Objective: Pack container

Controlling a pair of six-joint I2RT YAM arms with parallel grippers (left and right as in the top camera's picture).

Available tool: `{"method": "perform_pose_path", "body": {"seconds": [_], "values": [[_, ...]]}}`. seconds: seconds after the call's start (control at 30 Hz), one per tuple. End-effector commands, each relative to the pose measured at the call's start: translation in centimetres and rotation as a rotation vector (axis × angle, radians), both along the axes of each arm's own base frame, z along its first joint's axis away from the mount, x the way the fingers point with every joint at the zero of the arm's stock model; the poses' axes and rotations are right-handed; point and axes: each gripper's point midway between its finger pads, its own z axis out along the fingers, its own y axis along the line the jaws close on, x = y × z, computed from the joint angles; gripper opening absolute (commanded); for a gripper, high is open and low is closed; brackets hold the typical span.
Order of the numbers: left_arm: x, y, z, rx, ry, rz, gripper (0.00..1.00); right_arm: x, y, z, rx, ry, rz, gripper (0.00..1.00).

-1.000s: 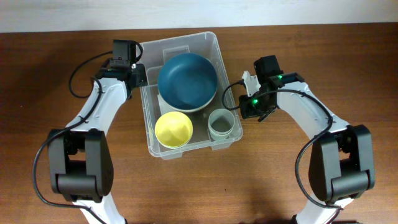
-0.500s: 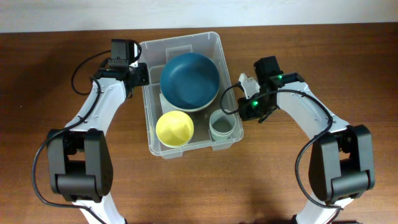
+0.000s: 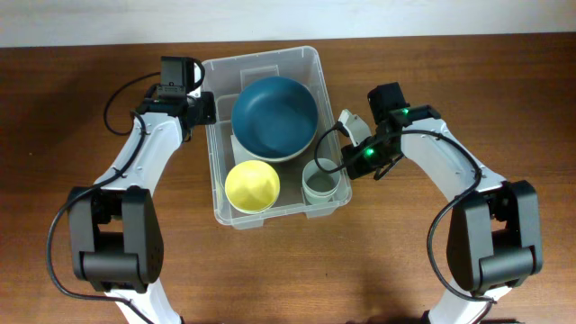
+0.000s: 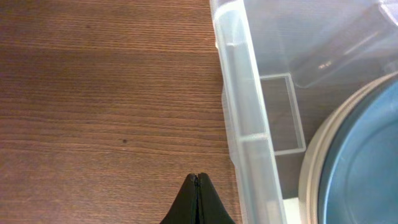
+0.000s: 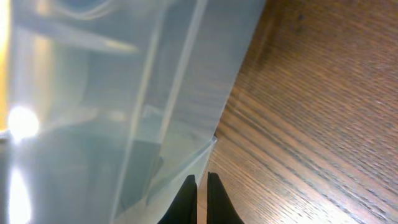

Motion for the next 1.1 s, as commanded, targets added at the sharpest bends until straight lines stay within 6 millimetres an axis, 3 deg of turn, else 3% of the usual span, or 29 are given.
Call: {"method": "perform_pose_path", "body": {"seconds": [0.0, 1.07], "values": [[-0.08, -1.54, -0.06, -0.038, 0.003, -0.083, 0.00, -0.55, 1.32, 0.36, 0.064, 0.000, 0.060, 0.04], [-0.29, -2.03, -0.15, -0.037, 0.010, -0.134, 0.01, -1.21, 2.18, 0.99, 0.128, -0.006, 0.121, 0.04]]}}
